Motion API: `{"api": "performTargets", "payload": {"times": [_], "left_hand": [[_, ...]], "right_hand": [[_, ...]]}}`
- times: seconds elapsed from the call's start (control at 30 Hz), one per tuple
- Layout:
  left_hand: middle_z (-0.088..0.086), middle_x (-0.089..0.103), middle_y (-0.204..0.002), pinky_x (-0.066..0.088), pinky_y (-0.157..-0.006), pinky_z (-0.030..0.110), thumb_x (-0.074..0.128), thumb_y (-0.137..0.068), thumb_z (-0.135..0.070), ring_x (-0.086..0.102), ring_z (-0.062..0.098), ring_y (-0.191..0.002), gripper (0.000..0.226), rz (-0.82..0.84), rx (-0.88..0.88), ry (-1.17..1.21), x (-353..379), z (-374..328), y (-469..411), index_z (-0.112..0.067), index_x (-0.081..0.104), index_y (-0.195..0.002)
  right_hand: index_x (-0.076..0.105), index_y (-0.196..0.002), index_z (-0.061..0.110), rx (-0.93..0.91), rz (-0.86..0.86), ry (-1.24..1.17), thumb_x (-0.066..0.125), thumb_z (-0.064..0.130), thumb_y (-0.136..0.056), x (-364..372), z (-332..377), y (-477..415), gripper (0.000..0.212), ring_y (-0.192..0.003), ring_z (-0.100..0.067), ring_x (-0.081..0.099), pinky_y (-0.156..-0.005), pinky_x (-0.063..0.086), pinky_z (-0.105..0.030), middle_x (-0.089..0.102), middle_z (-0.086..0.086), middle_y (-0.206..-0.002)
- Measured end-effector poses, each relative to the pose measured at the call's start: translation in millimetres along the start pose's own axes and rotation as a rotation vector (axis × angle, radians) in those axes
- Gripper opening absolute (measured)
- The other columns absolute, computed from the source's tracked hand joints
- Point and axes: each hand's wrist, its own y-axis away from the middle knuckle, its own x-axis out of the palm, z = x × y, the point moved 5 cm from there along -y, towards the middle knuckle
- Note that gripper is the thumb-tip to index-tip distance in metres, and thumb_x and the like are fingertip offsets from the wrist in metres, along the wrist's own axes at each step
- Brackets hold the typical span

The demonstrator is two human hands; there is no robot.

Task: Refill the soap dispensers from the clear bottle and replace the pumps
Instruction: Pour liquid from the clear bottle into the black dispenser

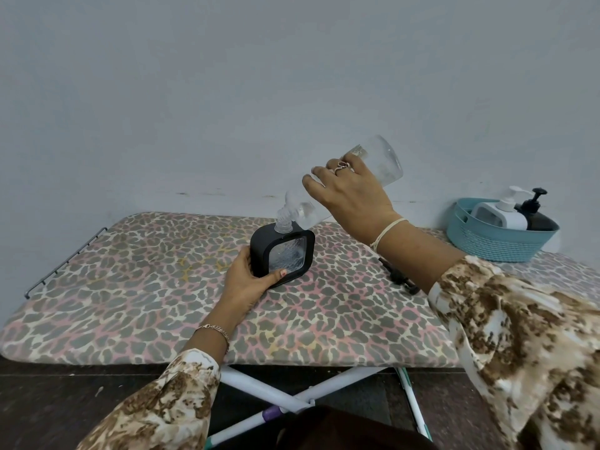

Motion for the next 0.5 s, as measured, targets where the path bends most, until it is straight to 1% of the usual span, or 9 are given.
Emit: {"api": "performTargets", "payload": {"times": [0.13, 0.27, 0.33, 0.43, 0.5], "left_hand": [[-0.007, 0.06, -0.112, 0.048, -0.098, 0.031, 0.084, -0.07, -0.006, 0.059, 0.014, -0.109, 0.06, -0.004, 0.001, -0.011, -1.0, 3.0, -1.9, -0.023, 0.048, -0.115], [-0.009, 0.061, -0.11, 0.049, -0.095, 0.029, 0.084, -0.07, -0.008, 0.059, 0.013, -0.109, 0.059, -0.001, 0.011, -0.013, -1.4, 4.1, -2.4, -0.024, 0.049, -0.115], [-0.011, 0.06, -0.11, 0.049, -0.094, 0.028, 0.084, -0.071, -0.008, 0.059, 0.012, -0.108, 0.059, 0.002, 0.013, -0.014, -1.3, 4.3, -2.2, -0.025, 0.049, -0.114], [-0.01, 0.061, -0.112, 0.05, -0.095, 0.031, 0.084, -0.07, -0.008, 0.06, 0.012, -0.109, 0.059, 0.002, 0.014, -0.014, -1.5, 5.8, -3.4, -0.025, 0.049, -0.114], [-0.01, 0.061, -0.111, 0.049, -0.095, 0.03, 0.084, -0.071, -0.007, 0.06, 0.01, -0.108, 0.058, 0.004, 0.009, -0.001, -1.6, 5.5, -3.1, -0.026, 0.049, -0.113]], "right_hand": [[0.055, -0.117, 0.018, -0.027, 0.009, 0.006, 0.041, 0.005, -0.076, -0.9, -0.3, -1.5, 0.046, -0.097, -0.025, 0.063, -0.093, 0.041, -0.038, 0.067, -0.001, -0.105], [0.055, -0.117, 0.019, -0.054, 0.002, 0.017, 0.04, 0.006, -0.076, -3.6, -1.4, -3.4, 0.046, -0.095, -0.023, 0.063, -0.093, 0.043, -0.037, 0.067, 0.0, -0.104], [0.056, -0.116, 0.019, -0.074, -0.006, 0.033, 0.045, 0.006, -0.077, -3.4, -0.9, -5.0, 0.043, -0.095, -0.022, 0.064, -0.092, 0.043, -0.036, 0.067, 0.001, -0.103], [0.055, -0.117, 0.019, -0.095, -0.003, 0.055, 0.058, 0.009, -0.078, -1.4, -1.7, -7.3, 0.04, -0.095, -0.023, 0.064, -0.094, 0.042, -0.037, 0.067, 0.001, -0.103], [0.055, -0.117, 0.018, -0.108, -0.007, 0.052, 0.059, 0.008, -0.079, -3.2, -2.5, -8.5, 0.039, -0.094, -0.023, 0.063, -0.093, 0.042, -0.037, 0.067, 0.0, -0.102]]}}
